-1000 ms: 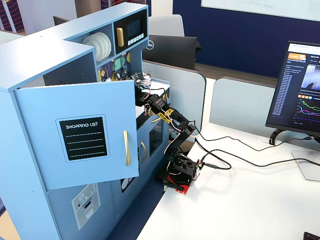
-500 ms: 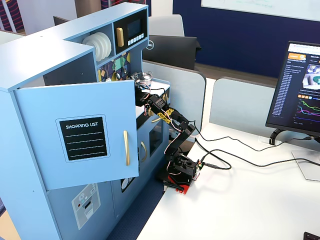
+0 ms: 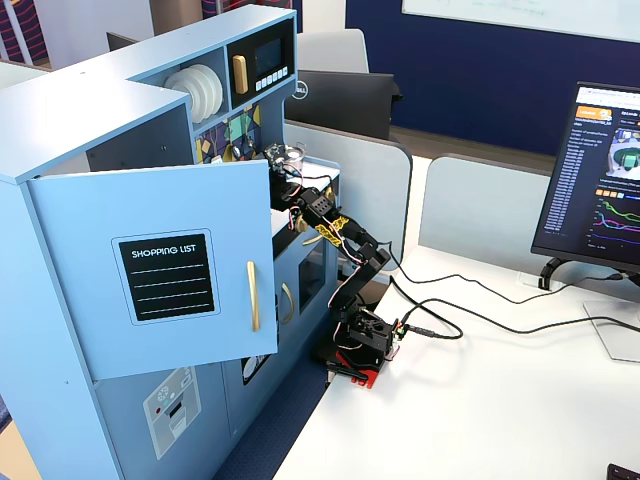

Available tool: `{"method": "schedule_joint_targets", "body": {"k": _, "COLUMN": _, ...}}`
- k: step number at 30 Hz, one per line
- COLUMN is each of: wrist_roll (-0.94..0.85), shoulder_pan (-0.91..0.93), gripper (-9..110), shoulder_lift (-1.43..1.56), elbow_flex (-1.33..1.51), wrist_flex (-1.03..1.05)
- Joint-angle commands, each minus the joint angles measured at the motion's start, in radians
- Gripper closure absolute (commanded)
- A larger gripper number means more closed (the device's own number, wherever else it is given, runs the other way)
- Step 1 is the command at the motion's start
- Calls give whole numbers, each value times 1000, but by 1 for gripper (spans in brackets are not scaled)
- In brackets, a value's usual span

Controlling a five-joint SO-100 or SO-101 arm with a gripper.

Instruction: Pick up the lid from the counter and put it on the green recipient

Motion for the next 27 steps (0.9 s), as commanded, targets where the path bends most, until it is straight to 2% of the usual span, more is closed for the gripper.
{"method": "schedule_joint_targets", "body": {"k": 1, "wrist_roll": 41, "shoulder_pan": -3, "gripper": 63, "shoulder_lift": 29, "elbow_flex": -80, "wrist_flex": -81}}
{"method": "schedule_joint_targets", "body": {"k": 14, "wrist_roll": 41, "shoulder_pan": -5, "gripper": 65, "shoulder_lift": 301, "elbow_flex": 3, "wrist_flex": 61}}
{"method": "schedule_joint_targets", "body": {"k": 27, "wrist_roll": 48, "shoulder_pan": 9, "gripper": 68, "shoulder_lift": 795, "elbow_flex": 538, "wrist_flex": 278}}
